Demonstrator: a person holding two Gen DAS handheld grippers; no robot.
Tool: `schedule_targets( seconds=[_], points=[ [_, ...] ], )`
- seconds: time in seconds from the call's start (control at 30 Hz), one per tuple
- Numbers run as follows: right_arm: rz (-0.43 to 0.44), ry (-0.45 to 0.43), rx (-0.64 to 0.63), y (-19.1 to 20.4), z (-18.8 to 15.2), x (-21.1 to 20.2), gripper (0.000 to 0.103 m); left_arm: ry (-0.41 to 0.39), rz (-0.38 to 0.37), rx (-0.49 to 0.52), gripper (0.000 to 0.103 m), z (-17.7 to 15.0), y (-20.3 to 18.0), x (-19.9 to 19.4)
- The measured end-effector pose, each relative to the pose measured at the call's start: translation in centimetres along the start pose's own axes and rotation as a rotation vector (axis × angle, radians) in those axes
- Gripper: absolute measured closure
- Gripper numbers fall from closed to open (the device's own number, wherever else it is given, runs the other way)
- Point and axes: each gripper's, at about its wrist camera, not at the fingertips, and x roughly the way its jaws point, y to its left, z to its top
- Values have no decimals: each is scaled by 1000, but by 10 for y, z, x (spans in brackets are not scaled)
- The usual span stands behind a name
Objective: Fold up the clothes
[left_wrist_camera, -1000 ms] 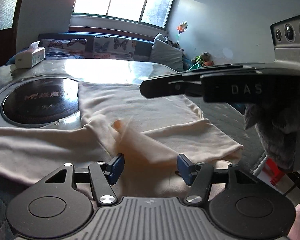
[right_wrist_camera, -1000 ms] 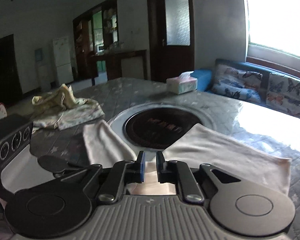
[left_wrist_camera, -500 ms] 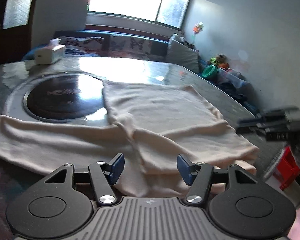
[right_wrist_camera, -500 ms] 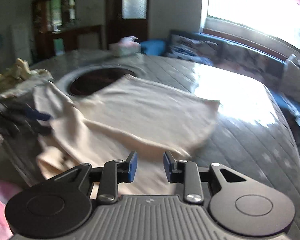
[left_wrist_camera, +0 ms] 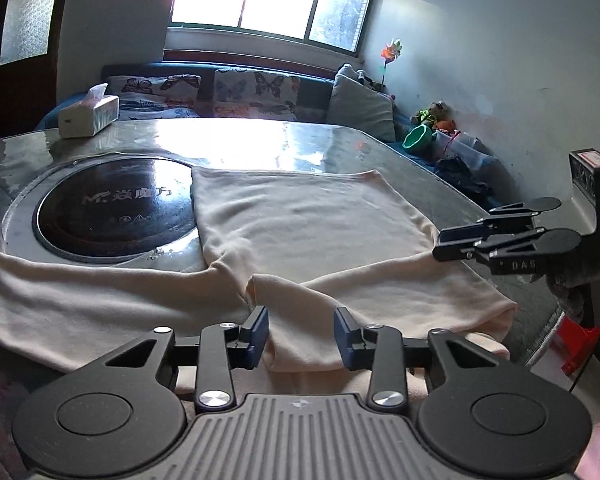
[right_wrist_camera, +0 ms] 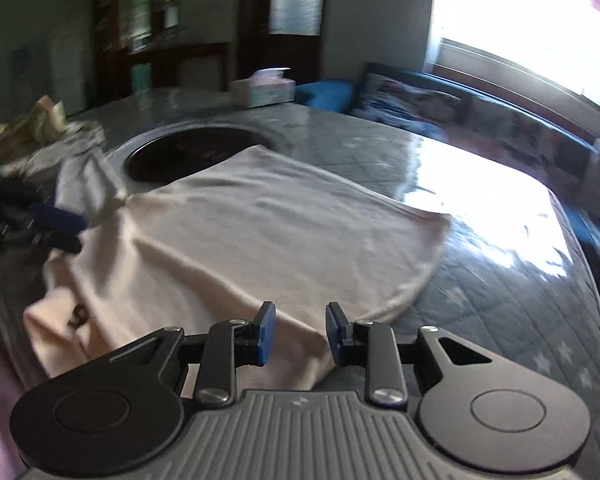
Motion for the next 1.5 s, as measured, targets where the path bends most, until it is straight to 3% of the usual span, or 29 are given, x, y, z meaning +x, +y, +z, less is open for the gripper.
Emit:
schedule_targets(
  seconds=[0.2,0.27,0.47,0.8,0.97,1.23,1.37,1.5],
  points=[
    [87,44,-106,-6,5,6,77,4,40,-11,65,2,10,-2],
    [108,58,-114,-10,5,8,86,15,51,-25,65,1,15,0],
    [154,86,-138,-16,5,8,100,47,69,-61,65,-6,29,1],
    [76,80,-86,-28,-5,-5,100,53,83,-34,63,-8,34,2],
    [70,23,-56,-25,-4,-8,95,49,88,-14,65,0,26,-1],
    [111,-20,-55,-6,-1,-18,94,-8,-90,45,65,25,-14,20],
    [99,-20,-3,-7,-7,-9,89,21,-111,42,65,27,-20,49],
    [85,-2,21,-7,-14,-2,87,49,-85,3,68,22,-12,63]
  ],
)
